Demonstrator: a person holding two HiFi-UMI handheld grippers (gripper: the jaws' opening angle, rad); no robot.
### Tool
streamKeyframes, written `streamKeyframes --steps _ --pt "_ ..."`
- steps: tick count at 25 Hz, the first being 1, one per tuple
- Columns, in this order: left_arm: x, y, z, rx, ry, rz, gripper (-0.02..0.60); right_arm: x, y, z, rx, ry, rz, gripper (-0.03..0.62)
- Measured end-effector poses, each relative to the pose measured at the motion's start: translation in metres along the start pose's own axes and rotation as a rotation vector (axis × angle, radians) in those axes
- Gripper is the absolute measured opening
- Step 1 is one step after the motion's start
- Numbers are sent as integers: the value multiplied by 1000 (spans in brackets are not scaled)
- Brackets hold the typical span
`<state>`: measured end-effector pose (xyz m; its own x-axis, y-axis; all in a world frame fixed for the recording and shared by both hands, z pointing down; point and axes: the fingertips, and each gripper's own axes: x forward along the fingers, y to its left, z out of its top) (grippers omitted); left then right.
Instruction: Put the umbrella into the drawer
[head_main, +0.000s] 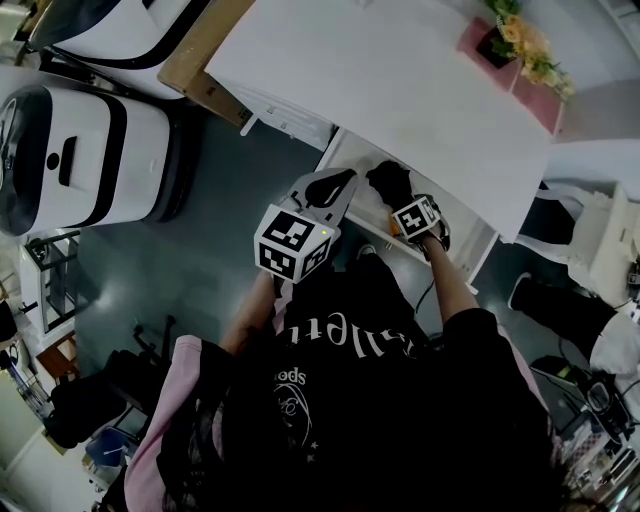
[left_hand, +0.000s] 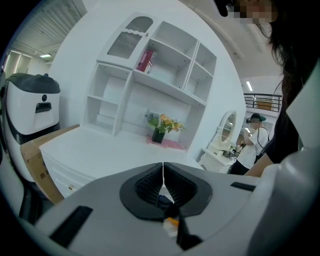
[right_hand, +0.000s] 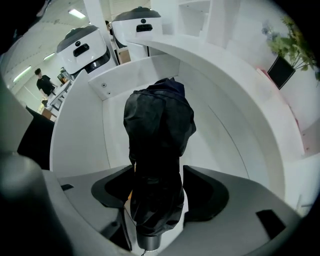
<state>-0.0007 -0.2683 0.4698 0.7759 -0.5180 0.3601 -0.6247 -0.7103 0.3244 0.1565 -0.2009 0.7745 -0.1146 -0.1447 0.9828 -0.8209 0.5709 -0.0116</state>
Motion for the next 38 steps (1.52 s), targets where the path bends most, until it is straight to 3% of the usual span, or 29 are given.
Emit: streamKeyframes --steps 9,16,21,29,38 --pt "-1 -5 1 1 -9 -24 18 -35 -3 -3 52 -72 -46 288" --pt "9 -12 7 5 -15 -70 18 -77 -9 9 203 -210 -70 288" --pt "16 -15 12 8 -21 -105 17 -120 -8 34 295 -370 -54 287" --pt "29 -20 25 30 -13 -161 18 -215 -13 76 533 -766 4 287" --pt "21 -26 32 78 4 -255 17 -308 -2 108 586 -1061 -44 287"
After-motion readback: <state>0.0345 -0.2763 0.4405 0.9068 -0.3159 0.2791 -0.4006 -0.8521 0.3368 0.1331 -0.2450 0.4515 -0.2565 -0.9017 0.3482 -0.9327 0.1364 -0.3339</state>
